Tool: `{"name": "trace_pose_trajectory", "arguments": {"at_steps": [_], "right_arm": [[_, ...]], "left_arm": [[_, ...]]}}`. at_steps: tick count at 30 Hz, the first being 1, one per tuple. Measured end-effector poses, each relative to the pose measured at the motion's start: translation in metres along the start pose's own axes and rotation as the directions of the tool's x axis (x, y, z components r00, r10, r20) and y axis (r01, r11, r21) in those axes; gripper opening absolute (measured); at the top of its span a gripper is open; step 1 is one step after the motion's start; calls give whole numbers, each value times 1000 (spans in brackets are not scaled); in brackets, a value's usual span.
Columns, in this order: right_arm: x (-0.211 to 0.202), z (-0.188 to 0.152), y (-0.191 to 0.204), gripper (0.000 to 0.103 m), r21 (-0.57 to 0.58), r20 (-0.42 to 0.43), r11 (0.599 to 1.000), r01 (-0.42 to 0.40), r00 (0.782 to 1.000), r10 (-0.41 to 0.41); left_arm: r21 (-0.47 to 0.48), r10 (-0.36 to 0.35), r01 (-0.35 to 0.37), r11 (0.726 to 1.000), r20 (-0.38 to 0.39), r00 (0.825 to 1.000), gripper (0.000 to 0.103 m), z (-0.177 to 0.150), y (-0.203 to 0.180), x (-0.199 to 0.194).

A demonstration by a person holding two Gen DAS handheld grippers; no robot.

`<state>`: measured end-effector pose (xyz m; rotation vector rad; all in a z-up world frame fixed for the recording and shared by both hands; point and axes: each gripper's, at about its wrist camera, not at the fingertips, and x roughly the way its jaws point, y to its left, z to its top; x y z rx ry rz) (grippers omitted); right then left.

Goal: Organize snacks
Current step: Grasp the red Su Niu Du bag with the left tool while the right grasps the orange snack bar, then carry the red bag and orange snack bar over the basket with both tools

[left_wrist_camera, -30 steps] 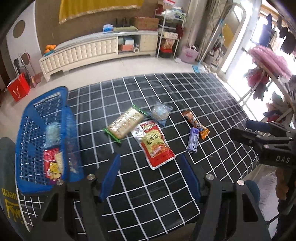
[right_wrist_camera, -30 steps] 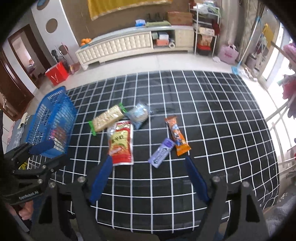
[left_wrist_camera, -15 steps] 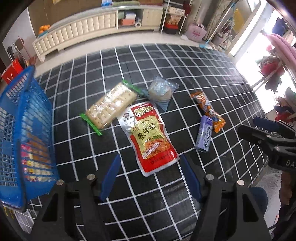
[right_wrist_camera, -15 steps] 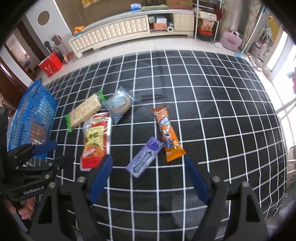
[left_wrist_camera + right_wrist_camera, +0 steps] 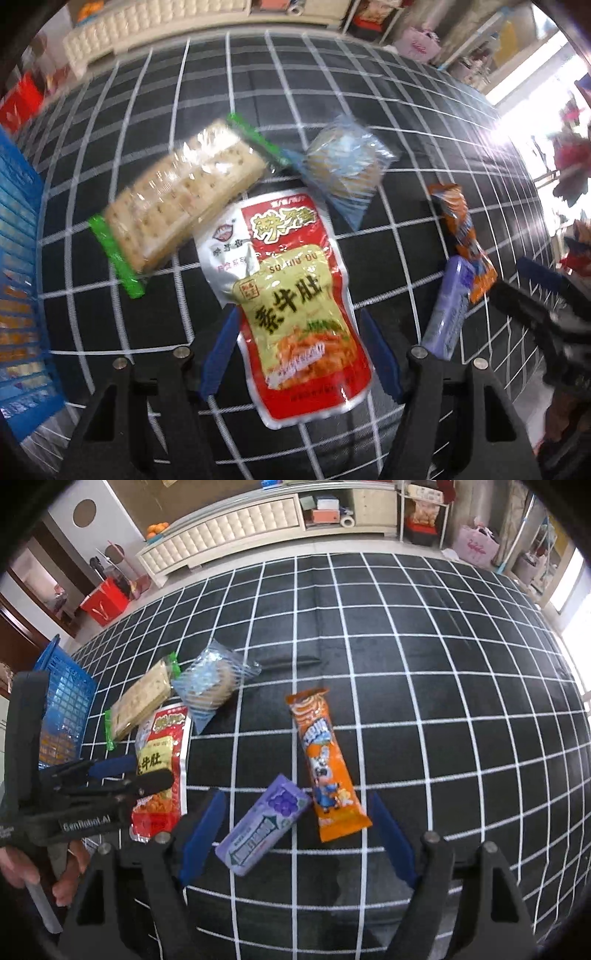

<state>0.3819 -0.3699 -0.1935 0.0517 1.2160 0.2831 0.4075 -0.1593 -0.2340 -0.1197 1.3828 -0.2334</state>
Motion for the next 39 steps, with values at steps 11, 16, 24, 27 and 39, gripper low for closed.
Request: {"name": "trace_pose_trajectory", "arguments": {"at_steps": [11, 16, 24, 27, 39], "right_arm": [[11, 18, -2, 83, -36, -14, 998, 51, 999, -51], [22, 23, -6, 83, -43, -44, 997, 60, 997, -62], [42, 28, -10, 83, -35, -77, 998, 55, 995, -57], [49, 28, -8, 83, -24, -97, 999, 48, 994, -50], [53, 26, 5, 25, -29, -70, 999, 42, 997, -44]], "left_arm": [[69, 148, -147, 987, 1, 989, 93, 12, -24, 21], [59, 193, -193, 979, 4, 981, 102, 14, -37, 28], [-12, 204, -204, 979, 21, 979, 74, 17, -18, 14], [-49, 154, -152, 987, 33, 988, 62, 11, 5, -5], [21, 69, -71, 997, 66, 995, 37, -4, 6, -24]]}}
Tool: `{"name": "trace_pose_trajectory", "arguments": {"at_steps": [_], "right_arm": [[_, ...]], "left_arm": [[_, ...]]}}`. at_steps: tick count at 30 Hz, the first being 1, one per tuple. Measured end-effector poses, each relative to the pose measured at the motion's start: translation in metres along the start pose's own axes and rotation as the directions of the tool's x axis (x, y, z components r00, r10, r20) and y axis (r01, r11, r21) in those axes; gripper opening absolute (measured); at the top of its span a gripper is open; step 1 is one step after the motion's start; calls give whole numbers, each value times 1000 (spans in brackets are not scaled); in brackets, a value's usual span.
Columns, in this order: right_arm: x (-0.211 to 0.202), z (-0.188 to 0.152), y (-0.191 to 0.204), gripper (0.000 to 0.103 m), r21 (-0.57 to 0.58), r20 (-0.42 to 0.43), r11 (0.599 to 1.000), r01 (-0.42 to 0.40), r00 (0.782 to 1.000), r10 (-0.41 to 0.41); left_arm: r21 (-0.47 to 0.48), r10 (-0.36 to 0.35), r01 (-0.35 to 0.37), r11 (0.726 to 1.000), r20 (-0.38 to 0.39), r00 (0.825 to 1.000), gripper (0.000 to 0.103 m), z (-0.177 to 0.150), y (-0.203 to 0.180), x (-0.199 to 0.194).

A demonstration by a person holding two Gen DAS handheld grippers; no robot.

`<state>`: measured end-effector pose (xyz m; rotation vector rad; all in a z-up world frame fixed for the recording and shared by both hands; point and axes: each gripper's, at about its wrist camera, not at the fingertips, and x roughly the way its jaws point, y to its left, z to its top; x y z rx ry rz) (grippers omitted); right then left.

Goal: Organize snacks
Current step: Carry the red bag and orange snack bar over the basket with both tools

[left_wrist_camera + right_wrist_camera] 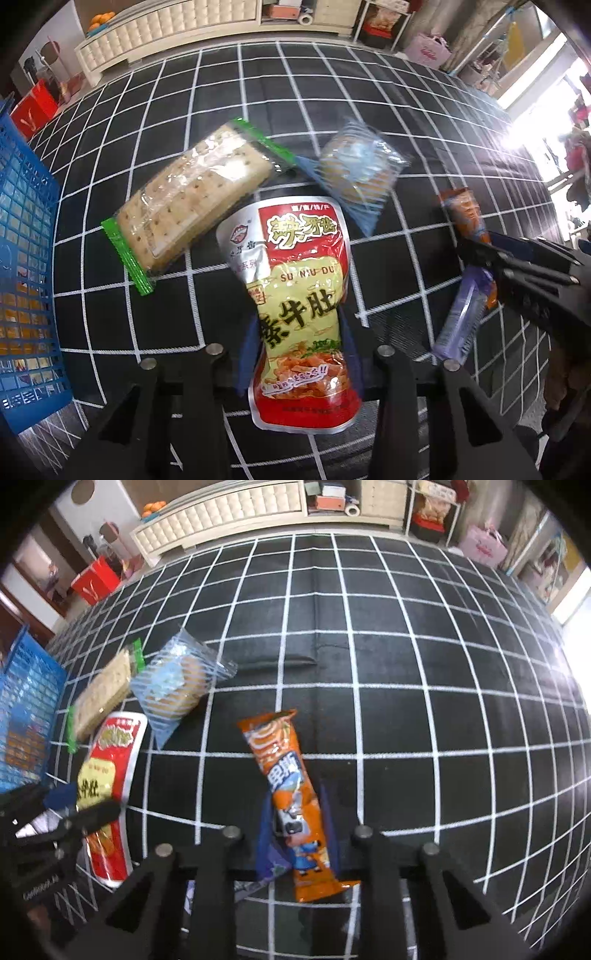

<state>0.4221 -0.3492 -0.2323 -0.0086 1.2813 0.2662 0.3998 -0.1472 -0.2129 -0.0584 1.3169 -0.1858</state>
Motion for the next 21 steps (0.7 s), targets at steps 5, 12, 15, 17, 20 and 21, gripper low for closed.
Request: {"name": "trace_pose_trajectory", "arguments": {"at_steps": [5, 12, 15, 17, 20, 21], "right_arm": [[-25, -1, 9, 21, -14, 56, 1000, 22, 998, -21], [-95, 1, 41, 21, -71, 164, 997, 27, 986, -15], [-126, -6, 61, 21, -106, 208, 994, 25, 978, -2], [-139, -13, 69, 21, -120, 229, 993, 22, 973, 6], [-162, -21, 89, 21, -141, 260, 990, 14, 965, 23], [-169, -23, 97, 21, -149, 272, 989, 15, 962, 26]], "left_arm": [[18, -42, 42, 999, 32, 999, 36, -4, -8, -21], [34, -54, 51, 998, 99, 994, 36, -10, -4, -70], [34, -57, 53, 998, 142, 988, 36, -17, -6, -96], [35, -56, 51, 998, 171, 984, 36, -24, -2, -113], [35, -58, 52, 998, 214, 975, 36, -40, 4, -147], [33, -57, 51, 998, 230, 971, 36, -45, 8, -158]]}}
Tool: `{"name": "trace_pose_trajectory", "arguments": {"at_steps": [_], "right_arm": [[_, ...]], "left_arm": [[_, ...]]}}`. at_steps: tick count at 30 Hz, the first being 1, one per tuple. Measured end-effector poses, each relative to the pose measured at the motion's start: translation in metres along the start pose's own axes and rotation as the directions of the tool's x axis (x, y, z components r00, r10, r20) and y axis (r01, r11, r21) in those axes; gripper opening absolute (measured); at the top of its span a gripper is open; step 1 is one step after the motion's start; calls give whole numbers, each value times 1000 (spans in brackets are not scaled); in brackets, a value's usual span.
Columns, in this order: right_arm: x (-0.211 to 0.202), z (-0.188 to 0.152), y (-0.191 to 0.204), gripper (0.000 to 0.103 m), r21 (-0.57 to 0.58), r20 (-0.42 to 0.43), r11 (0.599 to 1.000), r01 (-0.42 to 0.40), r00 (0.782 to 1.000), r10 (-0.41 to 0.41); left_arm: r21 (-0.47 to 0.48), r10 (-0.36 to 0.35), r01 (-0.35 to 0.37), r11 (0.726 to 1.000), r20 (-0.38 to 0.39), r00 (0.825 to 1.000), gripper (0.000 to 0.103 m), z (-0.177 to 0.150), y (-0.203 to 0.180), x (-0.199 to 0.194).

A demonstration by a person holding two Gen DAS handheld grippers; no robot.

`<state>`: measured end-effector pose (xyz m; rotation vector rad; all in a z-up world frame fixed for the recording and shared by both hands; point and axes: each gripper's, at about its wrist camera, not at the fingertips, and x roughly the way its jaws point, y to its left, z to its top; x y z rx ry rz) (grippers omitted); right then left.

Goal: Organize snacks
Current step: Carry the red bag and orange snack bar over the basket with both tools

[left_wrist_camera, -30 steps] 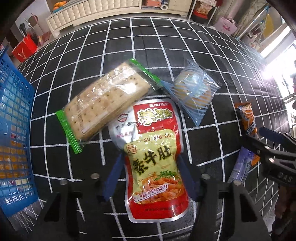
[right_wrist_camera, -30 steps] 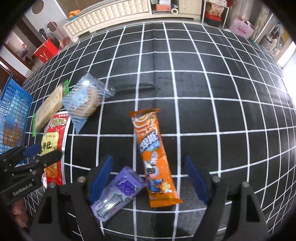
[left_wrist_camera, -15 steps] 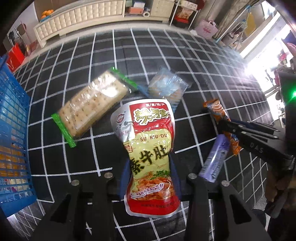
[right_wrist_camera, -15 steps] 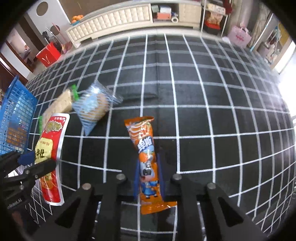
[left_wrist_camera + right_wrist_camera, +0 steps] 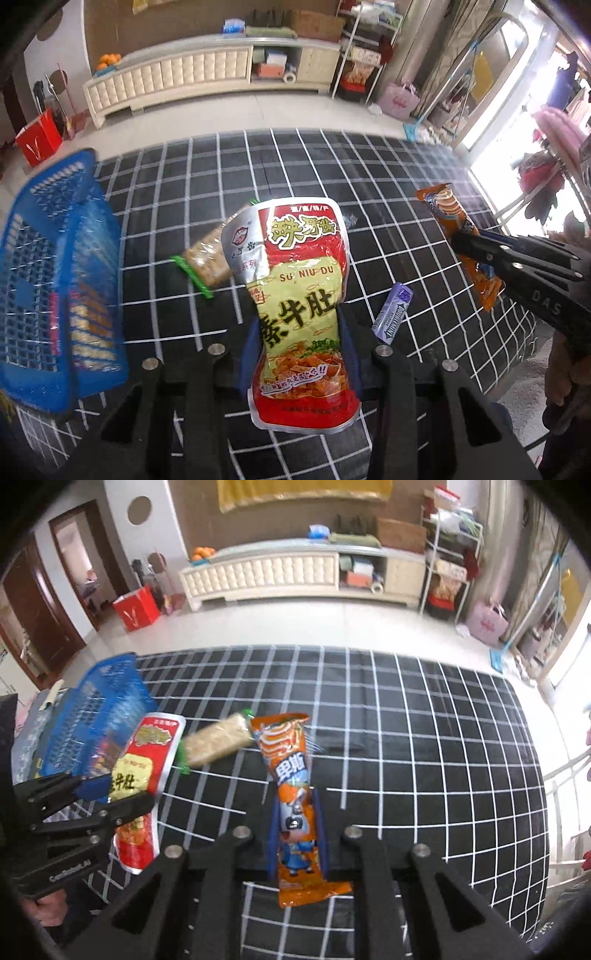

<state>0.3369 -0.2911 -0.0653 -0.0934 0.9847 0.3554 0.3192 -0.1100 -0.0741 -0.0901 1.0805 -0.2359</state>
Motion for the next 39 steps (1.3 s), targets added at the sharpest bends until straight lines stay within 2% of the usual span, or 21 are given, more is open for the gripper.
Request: {"name": "trace_pose_trajectory", "arguments": {"at_steps": [6, 8, 10, 18, 31, 39], "right_arm": [[-23, -6, 36, 21, -41, 35, 999, -29, 999, 30], [-26, -5, 47, 21, -42, 28, 997, -61, 998, 62], [-26, -4, 57, 21, -35, 18, 993, -110, 994, 111], [-23, 5, 119, 21, -92, 15, 983, -156, 987, 158], [9, 14, 204, 21, -175, -36, 967, -187, 982, 184], [39, 23, 225, 21, -187, -84, 962, -197, 979, 185]], "left_arm": [[-8, 14, -14, 1000, 72, 997, 36, -18, 23, -61], [-12, 20, -19, 1000, 100, 995, 36, -25, 33, -81], [-13, 27, -26, 1000, 121, 992, 36, -28, 42, -85], [-56, 72, -64, 996, 158, 985, 36, -46, 93, -118], [-131, 127, -103, 986, 186, 974, 36, -60, 174, -142], [-131, 149, -129, 983, 158, 976, 37, -47, 214, -123]]}}
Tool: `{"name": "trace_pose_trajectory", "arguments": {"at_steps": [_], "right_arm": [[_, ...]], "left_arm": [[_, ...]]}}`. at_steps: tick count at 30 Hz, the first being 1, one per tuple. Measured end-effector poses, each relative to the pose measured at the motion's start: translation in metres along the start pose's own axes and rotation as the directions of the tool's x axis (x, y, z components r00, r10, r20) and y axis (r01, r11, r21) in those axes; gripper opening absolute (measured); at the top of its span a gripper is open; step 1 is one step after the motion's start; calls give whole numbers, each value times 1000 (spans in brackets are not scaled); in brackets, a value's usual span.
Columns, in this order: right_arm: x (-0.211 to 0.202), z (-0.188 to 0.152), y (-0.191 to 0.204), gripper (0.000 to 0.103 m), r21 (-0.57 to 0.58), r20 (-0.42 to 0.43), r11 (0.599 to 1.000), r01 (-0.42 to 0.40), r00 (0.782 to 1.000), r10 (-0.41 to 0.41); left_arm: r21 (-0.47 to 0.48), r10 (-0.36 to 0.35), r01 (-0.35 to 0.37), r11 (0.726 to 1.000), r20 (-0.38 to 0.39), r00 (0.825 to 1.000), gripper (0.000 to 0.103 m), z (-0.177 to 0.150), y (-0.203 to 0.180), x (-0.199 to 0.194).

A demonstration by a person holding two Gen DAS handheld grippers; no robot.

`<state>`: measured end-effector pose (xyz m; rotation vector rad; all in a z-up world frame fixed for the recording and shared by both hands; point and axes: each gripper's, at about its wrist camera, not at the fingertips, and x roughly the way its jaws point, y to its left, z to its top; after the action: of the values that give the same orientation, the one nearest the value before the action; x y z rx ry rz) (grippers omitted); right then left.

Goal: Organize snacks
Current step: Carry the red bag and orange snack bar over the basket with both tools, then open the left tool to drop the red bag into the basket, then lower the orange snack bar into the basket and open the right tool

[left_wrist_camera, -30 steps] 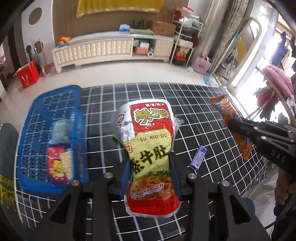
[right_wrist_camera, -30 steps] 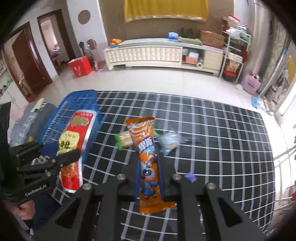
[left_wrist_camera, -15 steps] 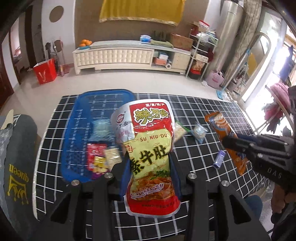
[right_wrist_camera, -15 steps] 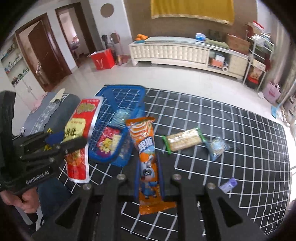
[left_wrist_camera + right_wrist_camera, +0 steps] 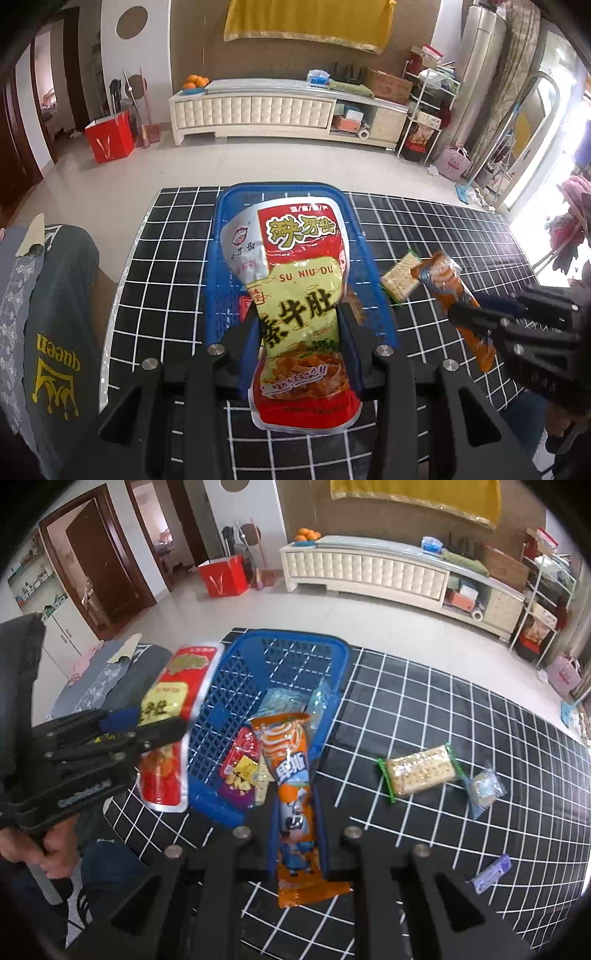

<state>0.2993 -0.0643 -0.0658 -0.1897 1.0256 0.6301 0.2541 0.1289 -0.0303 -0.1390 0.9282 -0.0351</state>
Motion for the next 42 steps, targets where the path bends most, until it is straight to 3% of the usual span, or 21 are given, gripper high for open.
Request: {"name": "trace_pose_trajectory", "arguments": {"at_steps": [7, 10, 17, 18, 21, 33, 42], "right_arm": [[16, 6, -1, 21, -4, -21, 1000, 11, 1000, -11], [23, 3, -1, 21, -10, -39, 1000, 15, 999, -16], [24, 3, -3, 21, 2, -48, 1000, 8, 999, -7], [22, 2, -1, 21, 1, -47, 1000, 4, 999, -4], [18, 4, 3, 21, -2, -41, 1000, -1, 999, 1], [15, 22, 41, 21, -57, -28, 998, -15, 1000, 13], [51, 35, 67, 21, -86, -68, 996, -22, 998, 17]], "left_arm": [[1, -6, 6, 1000, -34, 999, 37, 7, 11, 39], [-8, 38, -38, 999, -34, 999, 39, 10, 15, 55], [19, 60, -59, 998, -90, 994, 46, 5, 13, 82], [30, 75, -72, 997, -87, 993, 52, 3, 11, 82], [35, 81, -79, 996, -78, 994, 58, 1, 10, 77], [-51, 75, -76, 996, -19, 997, 59, -5, 40, 31], [-86, 87, -88, 992, -9, 996, 59, -10, 74, 13]]}}
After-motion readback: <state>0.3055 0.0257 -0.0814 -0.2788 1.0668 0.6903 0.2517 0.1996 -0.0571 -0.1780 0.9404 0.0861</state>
